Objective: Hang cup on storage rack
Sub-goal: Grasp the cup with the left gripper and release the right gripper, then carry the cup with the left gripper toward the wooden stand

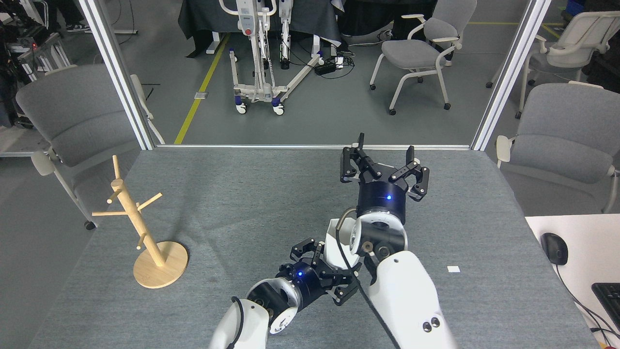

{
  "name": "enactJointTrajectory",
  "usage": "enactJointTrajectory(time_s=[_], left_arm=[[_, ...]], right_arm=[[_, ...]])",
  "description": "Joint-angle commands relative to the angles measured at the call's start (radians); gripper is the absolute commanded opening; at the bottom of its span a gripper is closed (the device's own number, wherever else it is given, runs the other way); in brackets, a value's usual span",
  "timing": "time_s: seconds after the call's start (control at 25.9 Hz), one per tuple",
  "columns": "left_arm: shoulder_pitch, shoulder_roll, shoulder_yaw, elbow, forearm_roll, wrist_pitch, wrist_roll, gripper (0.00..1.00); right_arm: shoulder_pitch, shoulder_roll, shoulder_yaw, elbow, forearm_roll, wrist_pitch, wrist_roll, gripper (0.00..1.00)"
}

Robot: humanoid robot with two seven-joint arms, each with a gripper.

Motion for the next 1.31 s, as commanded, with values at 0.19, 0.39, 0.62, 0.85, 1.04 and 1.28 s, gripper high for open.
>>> enactJointTrajectory(time_s=[0.19,0.39,0.62,0.85,1.04,1.28], left_arm=[[0.412,0.17,0.193,-0.336,-0.001,0.038,0.108,0.0],[0.59,0.185,0.42,-0.437,-0.003,0.038,0.129,0.0],[0.641,0.182,0.743,-0.446,-0.003,0.038,0.131,0.0],[0.623,0.187,0.911,-0.443,-0.004,0.112,0.123,0.0],[0.514,0.262,0.912,-0.432,-0.008,0.219,0.093,0.0],[0.296,0.276,0.911,-0.349,-0.184,0.233,-0.035,0.0]], right_arm=[[0.17,-0.112,-0.504,0.065,0.0,-0.713,-0.046,1.0],[0.329,-0.106,-0.516,0.057,0.077,-0.723,-0.12,1.0],[0.431,-0.103,-0.505,-0.003,0.122,-0.725,-0.172,1.0],[0.508,-0.089,-0.499,-0.115,0.122,-0.725,-0.145,1.0],[0.493,-0.094,-0.499,-0.104,0.119,-0.725,-0.145,1.0],[0.487,-0.091,-0.498,-0.076,0.122,-0.725,-0.143,1.0]])
